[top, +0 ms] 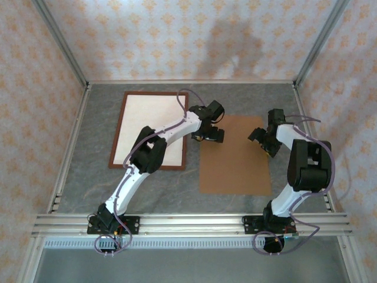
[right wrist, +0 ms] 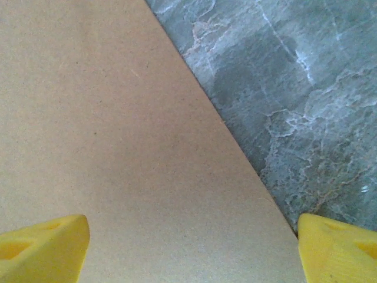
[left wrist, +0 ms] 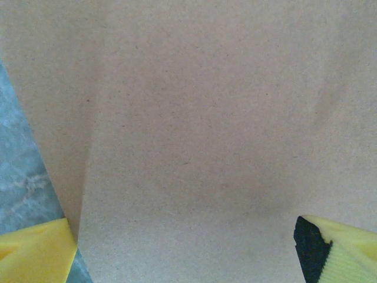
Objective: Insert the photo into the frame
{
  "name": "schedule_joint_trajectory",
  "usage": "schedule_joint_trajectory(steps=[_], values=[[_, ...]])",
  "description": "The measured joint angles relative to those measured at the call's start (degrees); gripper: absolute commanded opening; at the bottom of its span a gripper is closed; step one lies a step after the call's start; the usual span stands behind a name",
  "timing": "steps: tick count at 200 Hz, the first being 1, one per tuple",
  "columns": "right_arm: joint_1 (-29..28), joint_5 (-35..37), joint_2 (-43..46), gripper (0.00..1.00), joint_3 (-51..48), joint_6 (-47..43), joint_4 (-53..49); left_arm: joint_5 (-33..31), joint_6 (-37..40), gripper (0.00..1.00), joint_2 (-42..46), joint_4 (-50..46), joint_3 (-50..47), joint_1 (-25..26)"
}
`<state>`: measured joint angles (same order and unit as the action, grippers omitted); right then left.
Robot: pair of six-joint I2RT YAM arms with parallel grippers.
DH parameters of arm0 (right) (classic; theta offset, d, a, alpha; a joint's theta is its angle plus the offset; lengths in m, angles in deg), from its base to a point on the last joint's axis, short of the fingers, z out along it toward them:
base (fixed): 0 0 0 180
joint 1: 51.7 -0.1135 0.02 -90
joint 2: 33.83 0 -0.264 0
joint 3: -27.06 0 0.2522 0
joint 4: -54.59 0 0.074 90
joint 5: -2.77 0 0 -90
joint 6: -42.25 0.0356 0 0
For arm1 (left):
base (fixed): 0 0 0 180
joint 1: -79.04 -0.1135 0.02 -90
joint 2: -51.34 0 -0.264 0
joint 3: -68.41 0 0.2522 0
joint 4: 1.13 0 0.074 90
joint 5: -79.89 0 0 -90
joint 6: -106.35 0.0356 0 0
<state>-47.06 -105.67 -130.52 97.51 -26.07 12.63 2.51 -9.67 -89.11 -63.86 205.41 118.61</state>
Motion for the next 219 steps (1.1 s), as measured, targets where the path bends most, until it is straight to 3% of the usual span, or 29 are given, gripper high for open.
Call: schedule_joint_trajectory(steps=[43,104,139,219], values=[[0.07,0.15,0.24,0.79,-0.76,-0.07,0.50,-1.57,1.60,0.92,-0.17,2.93,-0.70,-0.42],[0.07,0.39,0.61,0.78,-1.62,-0.50,1.57,-2.43,1.22,0.92,6.71,11.89,-13.99,0.11],[0.17,-0.33,1.14,0.69,-2.23,-0.76,2.23,-2.12,-0.52,0.91,8.48,16.35,-18.08,0.09],[0.92,-16.68,12.46,0.58,-9.88,0.81,8.28,-4.04,-2.54,0.91,12.37,19.74,-24.87,-2.99]])
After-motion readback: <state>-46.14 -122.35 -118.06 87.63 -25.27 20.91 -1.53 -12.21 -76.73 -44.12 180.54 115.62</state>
